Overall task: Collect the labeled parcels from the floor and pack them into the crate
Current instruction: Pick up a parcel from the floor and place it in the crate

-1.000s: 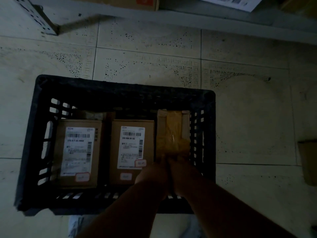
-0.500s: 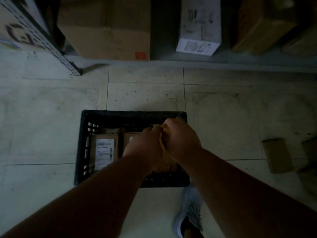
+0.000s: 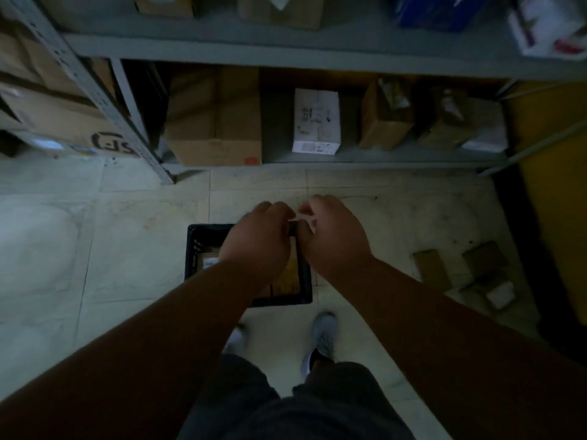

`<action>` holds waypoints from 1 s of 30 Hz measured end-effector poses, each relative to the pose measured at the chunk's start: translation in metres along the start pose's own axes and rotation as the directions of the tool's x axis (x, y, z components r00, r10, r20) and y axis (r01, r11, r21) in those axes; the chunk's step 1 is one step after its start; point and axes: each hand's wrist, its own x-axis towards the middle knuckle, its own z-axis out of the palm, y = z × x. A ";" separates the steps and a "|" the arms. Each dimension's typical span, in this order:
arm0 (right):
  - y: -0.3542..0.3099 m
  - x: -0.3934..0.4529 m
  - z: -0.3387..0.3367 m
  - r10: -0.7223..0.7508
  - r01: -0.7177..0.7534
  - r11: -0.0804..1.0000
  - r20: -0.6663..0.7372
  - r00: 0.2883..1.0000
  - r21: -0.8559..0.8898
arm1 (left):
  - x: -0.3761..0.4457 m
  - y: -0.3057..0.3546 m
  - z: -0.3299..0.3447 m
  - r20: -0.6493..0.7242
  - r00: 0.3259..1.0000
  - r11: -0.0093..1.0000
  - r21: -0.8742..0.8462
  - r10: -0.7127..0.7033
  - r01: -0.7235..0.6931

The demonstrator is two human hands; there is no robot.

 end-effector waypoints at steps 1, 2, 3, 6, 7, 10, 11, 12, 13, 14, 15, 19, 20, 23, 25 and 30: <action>-0.007 -0.008 -0.014 0.005 -0.005 1.000 -0.032 0.999 -0.007 | -0.007 0.007 -0.009 -0.005 0.999 0.999 -0.014 0.036 -0.036; -0.013 -0.017 -0.026 0.015 -0.016 1.000 -0.072 0.997 -0.013 | -0.013 0.012 -0.017 0.000 0.997 0.997 -0.024 0.076 -0.076; -0.018 -0.025 -0.036 0.033 -0.035 0.999 -0.121 0.992 -0.015 | -0.017 0.017 -0.024 0.013 0.993 0.993 -0.030 0.114 -0.114; -0.023 -0.053 -0.058 0.131 -0.134 0.991 -0.279 0.951 0.008 | -0.025 0.034 -0.038 0.038 0.975 0.976 -0.029 0.218 -0.217; -0.023 -0.061 -0.064 0.161 -0.165 0.986 -0.323 0.933 0.015 | -0.026 0.041 -0.040 0.039 0.970 0.970 -0.027 0.241 -0.240; -0.015 -0.087 -0.082 0.232 -0.234 0.971 -0.424 0.875 0.048 | -0.029 0.074 -0.043 0.037 0.946 0.947 -0.030 0.322 -0.321; -0.009 -0.095 -0.090 0.246 -0.248 0.967 -0.453 0.857 0.056 | -0.031 0.087 -0.041 0.034 0.933 0.934 -0.032 0.357 -0.356; -0.002 -0.104 -0.098 0.260 -0.263 0.963 -0.480 0.838 0.062 | -0.032 0.101 -0.038 0.034 0.917 0.918 -0.038 0.397 -0.395; 0.007 -0.112 -0.108 0.272 -0.278 0.958 -0.507 0.818 0.067 | -0.034 0.117 -0.033 0.036 0.901 0.901 -0.046 0.433 -0.432; 0.017 -0.121 -0.118 0.286 -0.294 0.953 -0.530 0.798 0.071 | -0.035 0.133 -0.027 0.041 0.884 0.885 -0.052 0.465 -0.463; 0.029 -0.130 -0.129 0.300 -0.313 0.947 -0.552 0.778 0.074 | -0.036 0.151 -0.020 0.048 0.869 0.870 -0.055 0.493 -0.491; 0.089 -0.170 -0.178 0.381 -0.408 0.909 -0.573 0.726 0.088 | -0.036 0.227 0.027 0.066 0.824 0.826 -0.061 0.563 -0.560; 0.107 -0.181 -0.190 0.403 -0.428 0.899 -0.574 0.713 0.099 | -0.037 0.246 0.042 0.070 0.816 0.819 -0.067 0.573 -0.569; 0.163 -0.215 -0.228 0.440 -0.469 0.876 -0.590 0.677 0.115 | -0.042 0.304 0.089 0.102 0.791 0.797 -0.093 0.604 -0.597; 0.199 -0.237 -0.248 0.486 -0.506 0.850 -0.584 0.650 0.146 | -0.048 0.340 0.121 0.148 0.771 0.785 -0.114 0.619 -0.609; 0.276 -0.268 -0.282 0.586 -0.571 0.785 -0.588 0.558 0.240 | -0.049 0.406 0.179 0.237 0.716 0.752 -0.123 0.656 -0.648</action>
